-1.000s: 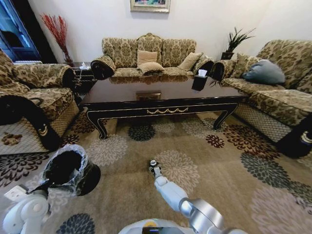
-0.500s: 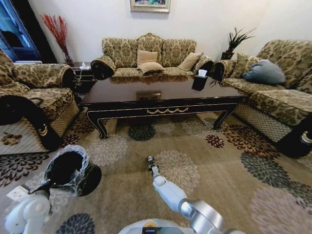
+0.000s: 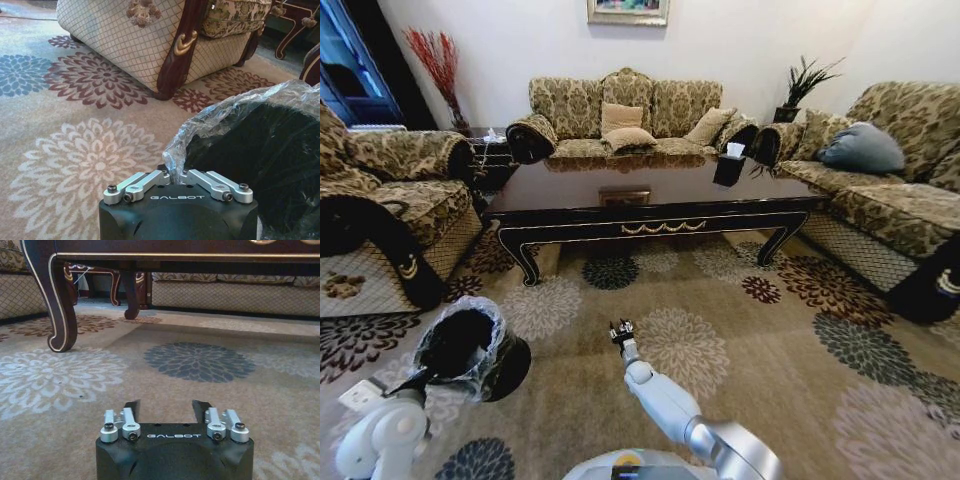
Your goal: Move to the front of the table and pick up the trash from the floor, then place it into the trash bin.
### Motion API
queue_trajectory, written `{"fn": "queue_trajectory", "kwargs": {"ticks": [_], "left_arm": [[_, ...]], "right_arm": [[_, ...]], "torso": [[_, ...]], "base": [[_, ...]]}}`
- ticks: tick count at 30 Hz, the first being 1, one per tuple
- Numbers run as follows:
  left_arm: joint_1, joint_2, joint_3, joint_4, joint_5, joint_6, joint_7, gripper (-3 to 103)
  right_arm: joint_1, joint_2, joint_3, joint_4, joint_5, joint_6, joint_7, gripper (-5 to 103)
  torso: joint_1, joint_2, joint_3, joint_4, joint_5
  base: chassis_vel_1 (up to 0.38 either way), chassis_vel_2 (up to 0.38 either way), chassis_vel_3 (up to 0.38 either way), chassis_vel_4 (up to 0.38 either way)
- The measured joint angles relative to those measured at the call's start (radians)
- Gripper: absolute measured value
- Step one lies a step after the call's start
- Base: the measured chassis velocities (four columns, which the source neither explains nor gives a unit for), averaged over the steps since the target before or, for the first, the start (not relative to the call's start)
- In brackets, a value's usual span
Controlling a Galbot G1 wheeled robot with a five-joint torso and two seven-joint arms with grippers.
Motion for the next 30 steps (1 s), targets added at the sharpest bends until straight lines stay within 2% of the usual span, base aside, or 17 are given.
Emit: {"fn": "queue_trajectory", "kwargs": {"ticks": [1, 2, 5, 8, 11, 21, 27, 30], "left_arm": [[0.001, 0.001, -0.001, -0.001, 0.0, 0.0, 0.0, 3], [0.001, 0.001, -0.001, -0.001, 0.0, 0.0, 0.0, 3], [0.004, 0.006, -0.007, -0.001, -0.001, 0.0, -0.001, 3], [0.005, 0.007, -0.009, -0.001, -0.002, 0.0, -0.001, 3], [0.006, 0.006, -0.009, -0.001, -0.003, 0.0, -0.001, 3], [0.006, 0.007, -0.014, 0.001, -0.006, 0.0, 0.0, 3], [0.002, 0.002, -0.005, 0.002, -0.004, 0.0, 0.0, 3], [0.001, -0.001, -0.002, 0.001, -0.002, 0.0, 0.0, 3]], "right_arm": [[0.0, 0.0, 0.001, -0.006, 0.003, 0.004, -0.006, 65], [0.0, 0.0, 0.001, -0.006, 0.003, 0.004, -0.006, 65], [0.002, 0.0, 0.01, -0.033, 0.005, 0.012, -0.014, 81], [0.005, 0.0, 0.016, -0.046, 0.005, 0.012, -0.014, 86], [0.01, 0.0, 0.022, -0.066, 0.002, 0.013, -0.014, 99], [0.014, 0.0, 0.037, -0.092, -0.033, 0.013, 0.018, 100], [0.002, 0.0, 0.026, -0.052, -0.017, -0.017, 0.058, 100], [-0.014, 0.0, -0.007, 0.037, 0.043, -0.114, 0.128, 100]], "torso": [[0.0, 0.0, 0.0, 0.0, 0.0001], [0.0, 0.0, 0.0, 0.0, 0.0001], [0.0, 0.0, 0.0, -0.0002, 0.0], [0.0, 0.0, 0.0, -0.0001, 0.0001], [0.0, 0.0, 0.0, -0.0001, 0.0], [0.0, 0.0, 0.0, -0.0004, 0.0001], [0.001, 0.0, 0.001, -0.0006, -0.0001], [0.0, 0.0, 0.0, 0.0001, 0.0]], "base": [[0.0, 0.0, 0.0, 0.0], [0.0, 0.0, 0.0, 0.0], [0.0, 0.0, 0.0, 0.0], [0.0, 0.0, 0.0, 0.0], [-0.014, 0.025, 0.02, -0.021], [-0.166, 0.163, 0.173, -0.163], [-0.097, 0.073, 0.068, -0.081], [0.0, 0.0, 0.0, 0.0]]}}
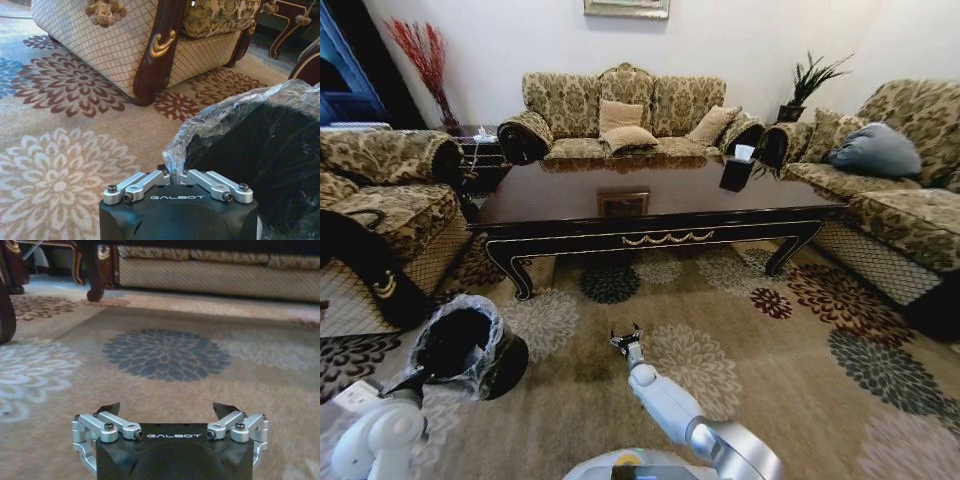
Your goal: Move to the front of the table and pick up the trash from the floor, then place it into the trash bin.
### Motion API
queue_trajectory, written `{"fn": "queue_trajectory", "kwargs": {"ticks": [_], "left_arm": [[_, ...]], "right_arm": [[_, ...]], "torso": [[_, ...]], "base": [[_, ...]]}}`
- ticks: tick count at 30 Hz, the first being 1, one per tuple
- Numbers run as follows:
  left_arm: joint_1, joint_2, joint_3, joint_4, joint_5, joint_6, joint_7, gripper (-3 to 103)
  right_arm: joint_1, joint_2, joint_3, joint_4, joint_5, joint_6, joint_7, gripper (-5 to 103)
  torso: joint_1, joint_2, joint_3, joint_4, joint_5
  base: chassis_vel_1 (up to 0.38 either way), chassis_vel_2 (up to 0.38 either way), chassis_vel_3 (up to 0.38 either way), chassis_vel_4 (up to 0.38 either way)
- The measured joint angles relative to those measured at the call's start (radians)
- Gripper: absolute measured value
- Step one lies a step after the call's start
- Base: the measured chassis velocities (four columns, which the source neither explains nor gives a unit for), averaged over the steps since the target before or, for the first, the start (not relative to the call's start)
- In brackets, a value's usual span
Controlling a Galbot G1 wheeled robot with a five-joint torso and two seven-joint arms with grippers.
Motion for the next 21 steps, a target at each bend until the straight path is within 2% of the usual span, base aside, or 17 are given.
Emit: {"fn": "queue_trajectory", "kwargs": {"ticks": [1, 2, 3, 6, 11, 16, 21], "left_arm": [[0.0, 0.0, 0.0, 0.001, 0.001, 0.0, 0.0, 3], [0.0, 0.0, 0.0, 0.001, 0.001, 0.0, 0.0, 3], [0.0, -0.001, 0.0, 0.003, 0.001, 0.0, 0.0, 3], [-0.001, -0.002, 0.0, 0.011, 0.003, 0.0, 0.0, 3], [-0.005, -0.005, 0.009, 0.012, 0.007, -0.001, 0.001, 3], [-0.007, -0.004, 0.01, 0.017, 0.008, -0.001, 0.001, 3], [-0.007, 0.0, 0.005, 0.022, 0.008, -0.002, 0.002, 3]], "right_arm": [[-0.008, -0.005, -0.014, 0.045, 0.031, -0.058, 0.022, 100], [-0.008, -0.005, -0.014, 0.045, 0.031, -0.058, 0.022, 100], [-0.016, -0.018, -0.029, 0.094, 0.076, -0.126, 0.047, 100], [-0.028, -0.041, -0.05, 0.169, 0.136, -0.257, 0.1, 100], [-0.02, -0.022, -0.048, 0.134, 0.141, -0.299, 0.123, 100], [-0.011, -0.001, -0.041, 0.077, 0.138, -0.303, 0.129, 100], [0.0, 0.0, -0.01, 0.013, 0.12, -0.303, 0.146, 100]], "torso": [[0.0, 0.0, 0.0, 0.0004, 0.0002], [0.0, 0.0, 0.0, 0.0004, 0.0002], [0.0, 0.0, 0.0, 0.0005, 0.0003], [0.0, 0.0, 0.0, -0.0004, -0.0001], [0.0, 0.0, 0.0, -0.0006, -0.0001], [0.0, 0.0, 0.0, 0.0002, 0.0], [0.0, 0.0, 0.0, -0.0006, -0.0001]], "base": [[0.041, -0.039, -0.016, 0.064], [0.041, -0.039, -0.016, 0.064], [0.042, -0.041, -0.016, 0.055], [0.014, 0.004, -0.004, 0.018], [0.0, 0.0, 0.0, 0.0], [0.0, 0.0, 0.0, 0.0], [0.0, 0.0, 0.0, 0.0]]}}
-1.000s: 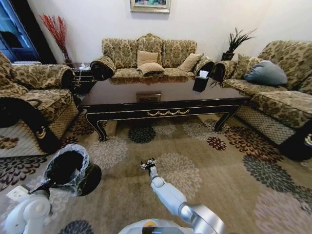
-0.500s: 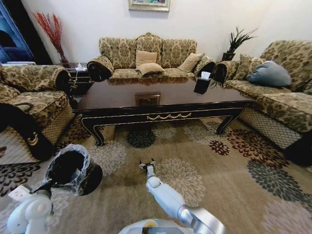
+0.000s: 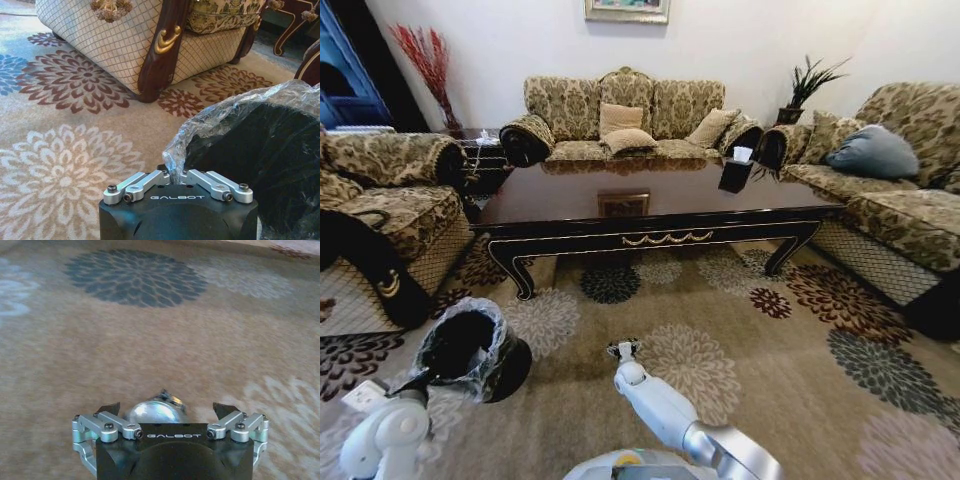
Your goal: Move to the front of the table and pick up the trash from the floor, then place it into the trash bin.
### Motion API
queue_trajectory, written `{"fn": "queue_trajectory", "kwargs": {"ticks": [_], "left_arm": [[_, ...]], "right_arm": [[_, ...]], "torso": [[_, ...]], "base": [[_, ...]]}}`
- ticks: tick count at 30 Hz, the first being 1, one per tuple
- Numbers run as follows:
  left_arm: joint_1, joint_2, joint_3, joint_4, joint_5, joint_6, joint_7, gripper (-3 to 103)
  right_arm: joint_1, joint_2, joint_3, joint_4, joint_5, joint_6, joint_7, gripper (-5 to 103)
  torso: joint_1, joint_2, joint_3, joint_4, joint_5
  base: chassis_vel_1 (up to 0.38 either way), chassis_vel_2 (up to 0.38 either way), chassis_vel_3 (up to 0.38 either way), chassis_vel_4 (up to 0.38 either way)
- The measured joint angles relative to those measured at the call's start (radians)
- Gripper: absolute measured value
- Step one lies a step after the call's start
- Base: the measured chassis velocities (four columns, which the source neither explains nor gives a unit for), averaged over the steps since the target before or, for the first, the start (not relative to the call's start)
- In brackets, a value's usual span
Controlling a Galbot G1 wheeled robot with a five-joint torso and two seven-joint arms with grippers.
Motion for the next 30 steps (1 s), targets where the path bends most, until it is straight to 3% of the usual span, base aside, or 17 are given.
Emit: {"fn": "queue_trajectory", "kwargs": {"ticks": [19, 27, 30], "left_arm": [[-0.008, 0.005, 0.011, 0.005, -0.001, -0.001, 0.001, 3], [-0.008, 0.007, 0.008, 0.009, -0.001, -0.001, 0.001, 3], [-0.009, 0.005, 0.008, 0.009, -0.001, -0.002, 0.001, 3]], "right_arm": [[-0.02, 0.001, 0.022, 0.012, 0.022, 0.0, -0.006, 102], [-0.018, 0.001, 0.019, 0.007, 0.022, 0.002, -0.011, 78], [-0.016, 0.001, 0.017, 0.002, 0.019, 0.004, -0.012, 63]], "torso": [[0.0, 0.0, 0.0, 0.0003, 0.0001], [0.0, 0.0, 0.0, 0.0004, 0.0001], [0.0, 0.0, 0.0, 0.0003, 0.0001]], "base": [[0.0, 0.0, 0.0, 0.0], [0.0, 0.0, 0.0, 0.0], [0.0, 0.0, 0.0, 0.0]]}}
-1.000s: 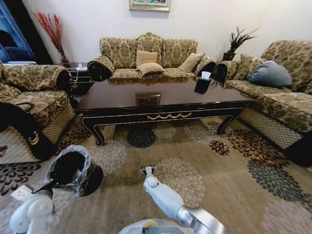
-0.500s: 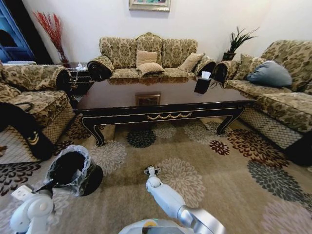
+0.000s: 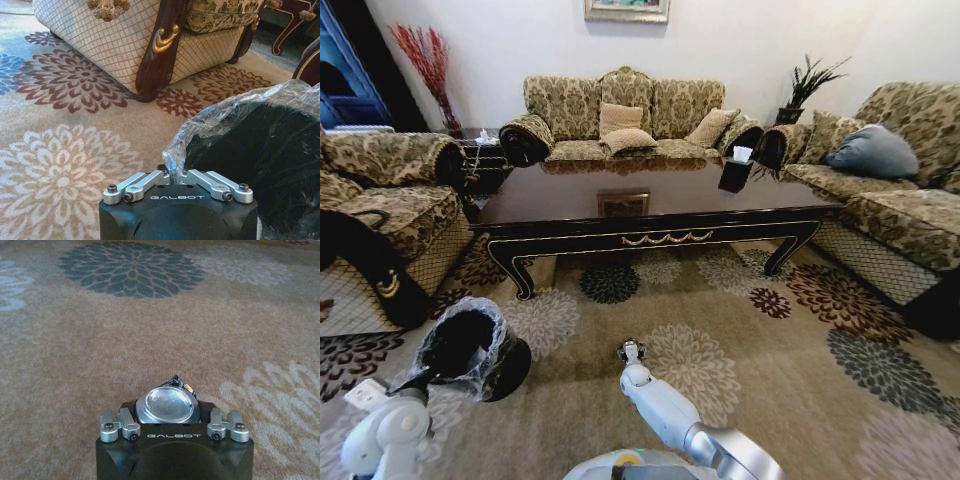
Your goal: Move to the front of the table and pick up the trash from the floor, then place it into the trash bin.
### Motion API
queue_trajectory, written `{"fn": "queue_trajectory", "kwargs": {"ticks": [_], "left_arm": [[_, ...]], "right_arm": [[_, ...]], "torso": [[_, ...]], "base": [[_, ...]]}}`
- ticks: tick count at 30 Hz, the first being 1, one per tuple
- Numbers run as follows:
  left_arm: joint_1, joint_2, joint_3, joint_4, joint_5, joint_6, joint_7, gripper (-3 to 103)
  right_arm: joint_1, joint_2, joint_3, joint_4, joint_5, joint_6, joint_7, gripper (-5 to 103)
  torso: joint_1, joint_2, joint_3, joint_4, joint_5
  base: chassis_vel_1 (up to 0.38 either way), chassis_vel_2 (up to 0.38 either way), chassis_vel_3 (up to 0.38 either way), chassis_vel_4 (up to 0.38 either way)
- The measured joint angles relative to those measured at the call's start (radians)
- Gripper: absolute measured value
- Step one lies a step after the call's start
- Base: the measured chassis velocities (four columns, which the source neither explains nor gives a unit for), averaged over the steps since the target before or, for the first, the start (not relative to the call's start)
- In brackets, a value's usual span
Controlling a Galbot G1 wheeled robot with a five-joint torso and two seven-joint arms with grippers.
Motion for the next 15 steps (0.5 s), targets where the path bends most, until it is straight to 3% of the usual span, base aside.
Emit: {"fn": "queue_trajectory", "kwargs": {"ticks": [10, 15], "left_arm": [[-0.001, -0.004, 0.014, -0.001, 0.008, -0.001, 0.0, 3], [-0.006, -0.019, 0.055, -0.006, 0.038, -0.001, 0.0, 3]], "right_arm": [[-0.008, -0.004, -0.015, 0.038, 0.002, 0.003, -0.001, 62], [-0.02, -0.065, -0.062, 0.187, 0.047, -0.025, 0.027, 62]], "torso": [[0.0, 0.0, 0.0, 0.0002, 0.0002], [0.0, 0.0, 0.0, -0.0002, 0.0002]], "base": [[0.0, 0.0, 0.0, 0.0], [0.0, 0.0, 0.0, 0.0]]}}
